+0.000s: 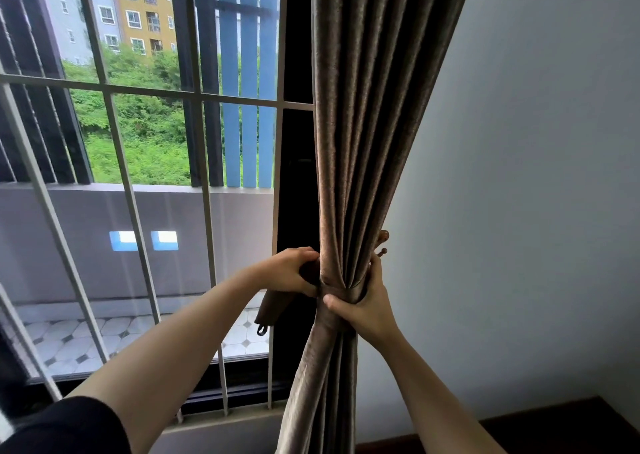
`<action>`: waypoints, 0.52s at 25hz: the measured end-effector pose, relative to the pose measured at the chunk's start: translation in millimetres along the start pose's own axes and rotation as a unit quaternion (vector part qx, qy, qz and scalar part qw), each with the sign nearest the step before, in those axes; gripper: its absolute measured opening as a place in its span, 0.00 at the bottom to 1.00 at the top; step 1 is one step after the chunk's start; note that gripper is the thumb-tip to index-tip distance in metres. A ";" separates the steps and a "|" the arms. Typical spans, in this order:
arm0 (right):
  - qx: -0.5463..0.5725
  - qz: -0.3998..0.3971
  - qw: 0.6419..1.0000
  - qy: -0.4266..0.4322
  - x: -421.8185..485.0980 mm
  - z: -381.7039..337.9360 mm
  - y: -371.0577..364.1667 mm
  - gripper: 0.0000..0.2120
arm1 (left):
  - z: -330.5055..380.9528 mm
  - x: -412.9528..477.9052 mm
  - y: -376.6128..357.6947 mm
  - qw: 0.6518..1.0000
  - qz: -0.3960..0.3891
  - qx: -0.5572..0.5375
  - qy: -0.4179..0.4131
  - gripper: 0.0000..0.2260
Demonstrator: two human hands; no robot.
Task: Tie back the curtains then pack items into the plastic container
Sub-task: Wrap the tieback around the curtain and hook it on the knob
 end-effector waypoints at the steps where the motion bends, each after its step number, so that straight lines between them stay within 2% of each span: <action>1: 0.002 -0.001 1.000 0.000 0.0 -0.3 0.3 0.47 | 0.7 0.3 0.5 0.997 0.030 0.061 -0.023 0.20; 4: 0.004 0.001 1.000 -0.001 -0.7 -1.8 -0.2 0.45 | 3.6 -9.2 10.4 0.982 0.131 0.135 -0.031 0.19; 6: 0.004 0.006 1.000 0.001 -2.5 -4.4 -0.5 0.45 | 13.5 -19.8 15.6 0.959 0.201 0.191 -0.058 0.18; 8: 0.008 0.013 1.000 0.004 -4.5 -6.9 -1.1 0.45 | 17.1 -28.2 16.0 0.935 0.238 0.245 -0.097 0.17; 10: 0.008 0.019 1.000 0.005 -5.7 -7.0 -0.8 0.44 | 12.2 -32.6 16.2 0.941 0.227 0.225 -0.114 0.16; 13: 0.005 0.024 1.000 0.009 -6.8 -6.7 -0.1 0.42 | 0.7 -41.2 15.5 0.964 0.220 0.109 -0.100 0.14</action>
Point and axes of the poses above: each hand's wrist, its own x-axis towards the middle knuckle, its own y-axis out of the back of the hand, z = x × y, the point moved 6 cm from there along x, towards the middle knuckle, and after that the axes turned 8 degrees about -z, right-handed, at the moved point
